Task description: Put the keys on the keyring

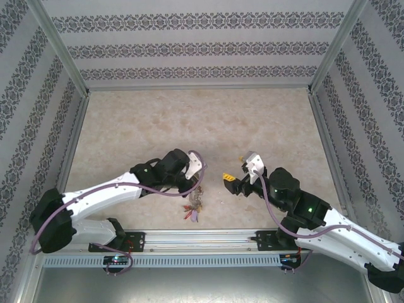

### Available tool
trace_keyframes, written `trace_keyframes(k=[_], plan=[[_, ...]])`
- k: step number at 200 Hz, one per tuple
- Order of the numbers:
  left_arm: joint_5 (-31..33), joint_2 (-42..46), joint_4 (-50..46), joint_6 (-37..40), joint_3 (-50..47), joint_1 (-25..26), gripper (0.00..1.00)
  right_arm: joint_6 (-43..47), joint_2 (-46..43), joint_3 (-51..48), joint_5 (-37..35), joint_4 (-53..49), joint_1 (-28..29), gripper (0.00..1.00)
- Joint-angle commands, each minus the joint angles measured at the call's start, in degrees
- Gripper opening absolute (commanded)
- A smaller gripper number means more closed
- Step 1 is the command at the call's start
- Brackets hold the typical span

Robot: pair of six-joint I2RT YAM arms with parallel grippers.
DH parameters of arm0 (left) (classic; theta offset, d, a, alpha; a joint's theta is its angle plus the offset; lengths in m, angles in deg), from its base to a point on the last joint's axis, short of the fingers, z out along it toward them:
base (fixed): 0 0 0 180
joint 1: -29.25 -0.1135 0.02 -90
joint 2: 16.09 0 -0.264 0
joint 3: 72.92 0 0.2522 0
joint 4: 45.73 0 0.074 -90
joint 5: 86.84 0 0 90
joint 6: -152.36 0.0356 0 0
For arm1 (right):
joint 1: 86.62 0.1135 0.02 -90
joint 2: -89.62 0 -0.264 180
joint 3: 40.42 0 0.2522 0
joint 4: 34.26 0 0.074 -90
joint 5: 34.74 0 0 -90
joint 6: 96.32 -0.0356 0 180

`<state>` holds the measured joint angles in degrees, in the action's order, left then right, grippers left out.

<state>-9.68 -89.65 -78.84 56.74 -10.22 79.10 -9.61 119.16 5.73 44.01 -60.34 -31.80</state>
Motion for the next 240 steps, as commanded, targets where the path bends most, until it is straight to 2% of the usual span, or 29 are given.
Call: trace_keyframes(k=[1, 92, 186, 240], plan=[[-1.07, -3.14, 5.84, -1.40, 2.64, -1.10, 0.00, -0.16, -2.73, -1.30, -6.27, 0.76, -0.93, 0.79], [-4.74, -17.44, 11.21, -2.34, 7.27, -2.56, 0.00, -2.81, -4.89, -4.98, -5.49, 1.07, -5.98, 0.83], [-6.92, -25.99, 18.31, -5.42, 7.51, -3.35, 0.00, -6.31, -4.23, -5.61, 2.61, 0.46, -14.78, 0.85], [-7.14, -26.09, 20.24, -6.54, 5.73, -3.61, 0.17, -8.04, -3.23, -5.92, 7.35, 0.41, -19.53, 0.85]])
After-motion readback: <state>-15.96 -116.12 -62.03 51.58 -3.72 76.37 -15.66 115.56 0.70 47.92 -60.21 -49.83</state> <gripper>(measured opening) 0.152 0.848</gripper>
